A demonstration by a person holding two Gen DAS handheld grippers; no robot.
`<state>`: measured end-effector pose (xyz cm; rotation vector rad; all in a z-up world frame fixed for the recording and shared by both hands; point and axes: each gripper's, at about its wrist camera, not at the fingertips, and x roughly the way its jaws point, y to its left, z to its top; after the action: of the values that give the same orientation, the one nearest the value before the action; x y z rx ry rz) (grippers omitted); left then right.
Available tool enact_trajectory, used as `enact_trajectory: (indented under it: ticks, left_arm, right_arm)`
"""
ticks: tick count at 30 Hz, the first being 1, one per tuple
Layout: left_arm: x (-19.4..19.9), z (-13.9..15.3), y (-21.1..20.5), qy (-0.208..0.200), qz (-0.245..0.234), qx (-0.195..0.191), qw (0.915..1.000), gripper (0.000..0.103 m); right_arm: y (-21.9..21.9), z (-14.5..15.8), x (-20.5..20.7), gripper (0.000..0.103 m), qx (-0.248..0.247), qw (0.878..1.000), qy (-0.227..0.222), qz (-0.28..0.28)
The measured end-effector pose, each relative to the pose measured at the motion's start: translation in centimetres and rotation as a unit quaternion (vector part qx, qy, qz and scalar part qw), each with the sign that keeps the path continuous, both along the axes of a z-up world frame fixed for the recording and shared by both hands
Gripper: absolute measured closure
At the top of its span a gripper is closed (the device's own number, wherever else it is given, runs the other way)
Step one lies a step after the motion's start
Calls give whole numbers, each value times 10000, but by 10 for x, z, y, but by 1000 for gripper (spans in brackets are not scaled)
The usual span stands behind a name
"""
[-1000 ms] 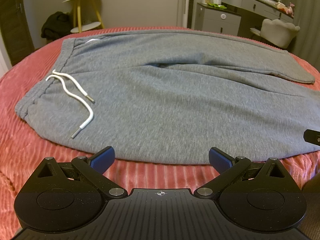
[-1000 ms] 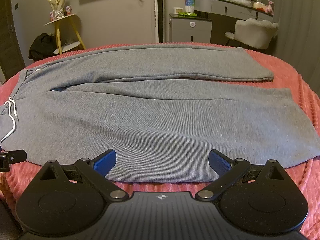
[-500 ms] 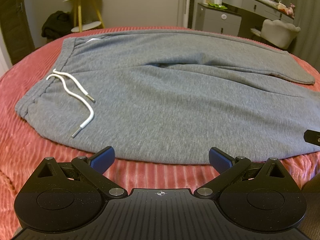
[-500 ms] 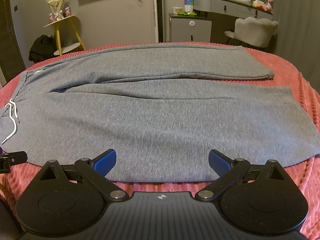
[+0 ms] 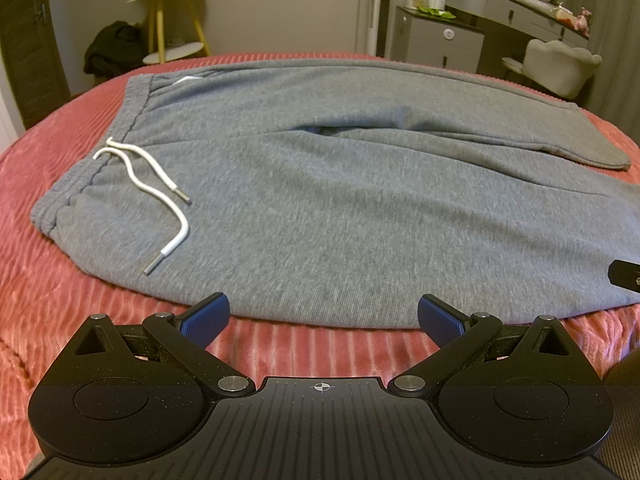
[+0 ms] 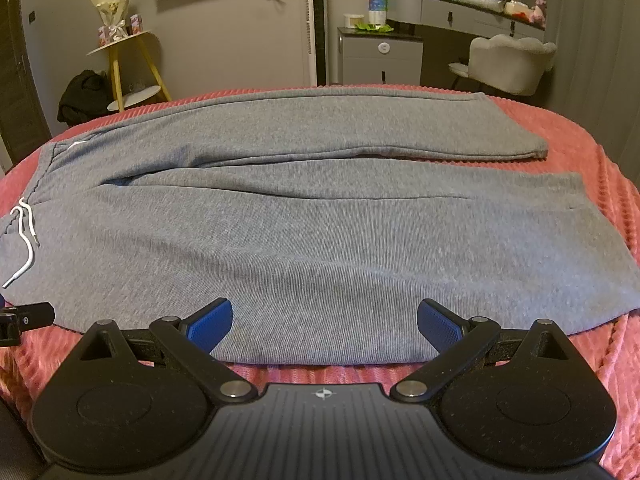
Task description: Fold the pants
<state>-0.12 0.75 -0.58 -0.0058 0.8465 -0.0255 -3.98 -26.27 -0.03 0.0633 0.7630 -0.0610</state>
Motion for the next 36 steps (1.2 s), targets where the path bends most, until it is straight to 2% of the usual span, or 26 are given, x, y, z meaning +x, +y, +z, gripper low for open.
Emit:
enact_trajectory:
  ticks: [17, 26, 32, 36]
  left_arm:
    - [-1, 5, -1, 10, 64, 40, 10000, 0]
    - [-3, 10, 4, -35, 172, -80, 9998, 0]
    - [5, 16, 9, -67, 349, -148, 9993, 0]
    - [35, 22, 11, -138, 561, -15, 9983, 0]
  right_arm:
    - [1, 3, -1, 4, -77, 10000, -1, -47]
    - [-8, 7, 1, 4, 103, 9999, 0, -96]
    - [-35, -1, 30, 4, 419, 9981, 339, -286]
    - [-63, -20, 69, 4, 610, 9930, 839, -563]
